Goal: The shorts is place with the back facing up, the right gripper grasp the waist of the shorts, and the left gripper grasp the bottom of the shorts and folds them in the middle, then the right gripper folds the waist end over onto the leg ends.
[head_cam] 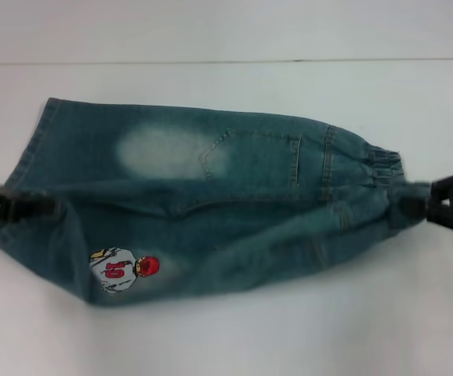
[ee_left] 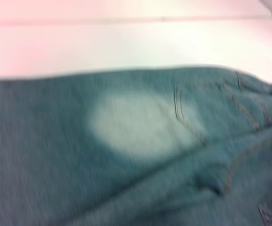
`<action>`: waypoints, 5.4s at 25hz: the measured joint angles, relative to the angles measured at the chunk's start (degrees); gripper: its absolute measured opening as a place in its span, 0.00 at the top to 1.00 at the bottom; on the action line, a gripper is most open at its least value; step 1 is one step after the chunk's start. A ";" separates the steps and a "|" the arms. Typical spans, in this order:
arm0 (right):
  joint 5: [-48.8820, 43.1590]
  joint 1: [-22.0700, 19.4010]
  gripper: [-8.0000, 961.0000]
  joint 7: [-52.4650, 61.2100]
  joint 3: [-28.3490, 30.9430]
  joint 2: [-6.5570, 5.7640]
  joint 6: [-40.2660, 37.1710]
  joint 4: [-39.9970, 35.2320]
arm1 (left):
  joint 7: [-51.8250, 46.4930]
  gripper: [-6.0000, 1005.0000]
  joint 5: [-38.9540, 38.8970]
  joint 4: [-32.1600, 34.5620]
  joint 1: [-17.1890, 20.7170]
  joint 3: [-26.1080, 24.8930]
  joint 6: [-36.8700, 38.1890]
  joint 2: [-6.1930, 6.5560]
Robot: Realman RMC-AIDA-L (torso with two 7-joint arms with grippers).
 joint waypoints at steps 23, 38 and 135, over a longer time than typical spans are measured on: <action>7.88 3.57 0.93 1.51 -0.13 0.06 23.68 8.39 | 0.77 0.99 -2.76 -1.50 -2.12 4.97 -34.96 -5.55; 7.53 5.37 0.91 0.94 -7.66 0.18 33.63 11.12 | 0.90 0.99 -5.77 -5.76 -2.65 15.50 -46.09 -5.91; 5.44 -3.11 0.05 8.64 4.42 -3.23 13.20 -2.00 | 13.14 0.08 -35.20 -1.38 3.37 16.96 -21.87 -5.29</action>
